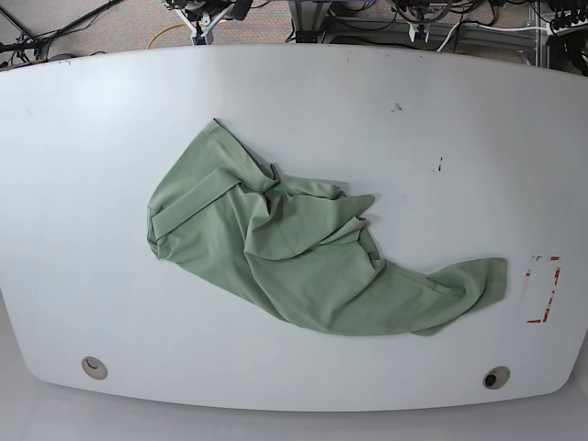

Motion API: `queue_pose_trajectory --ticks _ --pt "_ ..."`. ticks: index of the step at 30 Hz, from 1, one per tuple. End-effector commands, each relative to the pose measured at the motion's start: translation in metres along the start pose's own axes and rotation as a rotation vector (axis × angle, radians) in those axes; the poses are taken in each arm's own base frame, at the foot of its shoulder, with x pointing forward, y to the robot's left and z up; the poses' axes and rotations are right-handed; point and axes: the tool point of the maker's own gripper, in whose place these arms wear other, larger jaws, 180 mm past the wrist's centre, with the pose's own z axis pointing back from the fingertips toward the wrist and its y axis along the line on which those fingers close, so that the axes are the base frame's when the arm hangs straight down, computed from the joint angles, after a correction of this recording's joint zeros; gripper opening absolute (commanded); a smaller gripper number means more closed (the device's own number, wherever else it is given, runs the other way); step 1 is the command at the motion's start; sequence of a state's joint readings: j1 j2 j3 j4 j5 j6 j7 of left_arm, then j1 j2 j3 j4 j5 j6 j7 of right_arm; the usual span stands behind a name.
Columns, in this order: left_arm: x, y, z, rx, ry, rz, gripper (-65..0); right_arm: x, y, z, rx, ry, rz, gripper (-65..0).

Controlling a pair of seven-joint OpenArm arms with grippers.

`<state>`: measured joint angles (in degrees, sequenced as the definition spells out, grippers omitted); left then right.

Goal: Fold the T-shirt properly

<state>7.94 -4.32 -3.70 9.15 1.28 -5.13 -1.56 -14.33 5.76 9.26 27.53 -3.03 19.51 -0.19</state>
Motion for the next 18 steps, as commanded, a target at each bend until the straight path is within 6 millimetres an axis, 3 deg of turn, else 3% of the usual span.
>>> queue_pose_trajectory --ticks 1,15,17,18 --pt "-0.003 0.002 0.0 0.007 -0.01 0.01 -47.0 -0.005 -0.002 0.001 -0.008 0.007 0.006 -44.2" --pt "-0.003 0.002 0.001 0.007 -0.01 0.01 -47.2 -0.006 -0.002 0.001 -0.009 0.008 0.003 -44.1" --pt "0.023 0.006 0.003 0.012 -0.079 -0.022 -47.0 0.003 0.0 0.002 -0.001 -0.018 0.007 -44.0" --pt "0.024 0.006 0.003 0.012 -0.082 -0.023 -47.0 0.004 0.0 0.002 -0.002 -0.02 0.007 -44.0"
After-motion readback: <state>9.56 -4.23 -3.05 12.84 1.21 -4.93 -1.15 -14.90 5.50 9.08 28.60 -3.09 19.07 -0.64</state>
